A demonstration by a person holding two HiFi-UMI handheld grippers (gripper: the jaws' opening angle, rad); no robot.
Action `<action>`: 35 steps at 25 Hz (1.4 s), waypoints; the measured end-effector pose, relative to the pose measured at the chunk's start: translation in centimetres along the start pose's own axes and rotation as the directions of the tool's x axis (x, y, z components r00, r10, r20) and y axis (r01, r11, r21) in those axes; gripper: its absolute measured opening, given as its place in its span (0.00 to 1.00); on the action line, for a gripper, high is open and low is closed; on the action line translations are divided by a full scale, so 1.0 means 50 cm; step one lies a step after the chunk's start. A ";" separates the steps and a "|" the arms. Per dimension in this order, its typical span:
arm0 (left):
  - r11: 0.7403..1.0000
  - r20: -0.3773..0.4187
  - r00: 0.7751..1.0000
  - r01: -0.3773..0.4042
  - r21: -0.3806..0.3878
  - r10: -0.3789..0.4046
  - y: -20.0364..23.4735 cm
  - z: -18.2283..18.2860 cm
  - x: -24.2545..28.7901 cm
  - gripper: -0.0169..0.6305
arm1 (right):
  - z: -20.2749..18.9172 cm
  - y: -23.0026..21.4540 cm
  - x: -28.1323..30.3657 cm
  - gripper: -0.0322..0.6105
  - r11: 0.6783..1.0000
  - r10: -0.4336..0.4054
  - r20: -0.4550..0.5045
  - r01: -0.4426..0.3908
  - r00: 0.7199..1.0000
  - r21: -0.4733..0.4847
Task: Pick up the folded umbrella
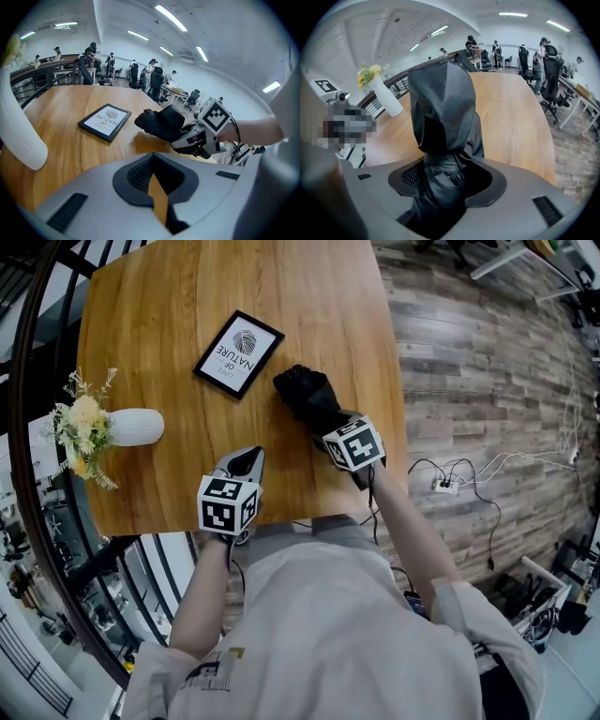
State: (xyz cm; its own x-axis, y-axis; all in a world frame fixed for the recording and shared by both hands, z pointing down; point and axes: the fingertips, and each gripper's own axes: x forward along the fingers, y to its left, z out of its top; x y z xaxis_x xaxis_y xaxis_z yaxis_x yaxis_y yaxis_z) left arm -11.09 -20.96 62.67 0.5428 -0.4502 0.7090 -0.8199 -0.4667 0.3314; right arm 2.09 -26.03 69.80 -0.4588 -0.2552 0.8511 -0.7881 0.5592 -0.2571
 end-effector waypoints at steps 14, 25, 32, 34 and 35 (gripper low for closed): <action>0.983 0.354 0.935 -0.080 0.166 0.016 -0.044 0.312 -0.177 0.05 | 0.296 0.097 -0.384 0.46 0.999 0.054 0.518 -0.042 0.854 -0.035; 0.898 0.647 0.761 -0.248 0.363 -0.051 -0.199 0.519 -0.433 0.05 | 0.399 0.189 -0.779 0.46 0.995 0.063 0.851 0.028 0.522 -0.091; 0.851 0.716 0.693 -0.322 0.414 -0.086 -0.254 0.540 -0.533 0.05 | 0.379 0.235 -0.909 0.46 0.983 0.034 0.928 0.157 0.371 -0.099; 0.850 0.722 0.686 -0.328 0.413 -0.086 -0.261 0.536 -0.547 0.05 | 0.369 0.241 -0.935 0.46 0.980 0.032 0.940 0.172 0.339 -0.095; 0.849 0.725 0.684 -0.331 0.411 -0.085 -0.263 0.532 -0.552 0.05 | 0.362 0.243 -0.944 0.46 0.979 0.030 0.944 0.180 0.328 -0.094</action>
State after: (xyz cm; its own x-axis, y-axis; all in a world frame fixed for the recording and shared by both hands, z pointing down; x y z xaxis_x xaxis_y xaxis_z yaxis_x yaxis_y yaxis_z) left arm -10.45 -22.67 22.20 0.5723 -0.8200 0.0059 -0.8013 -0.5607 -0.2088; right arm 6.72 -21.45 18.24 -0.5618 -0.8115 -0.1606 -0.8157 0.5757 -0.0557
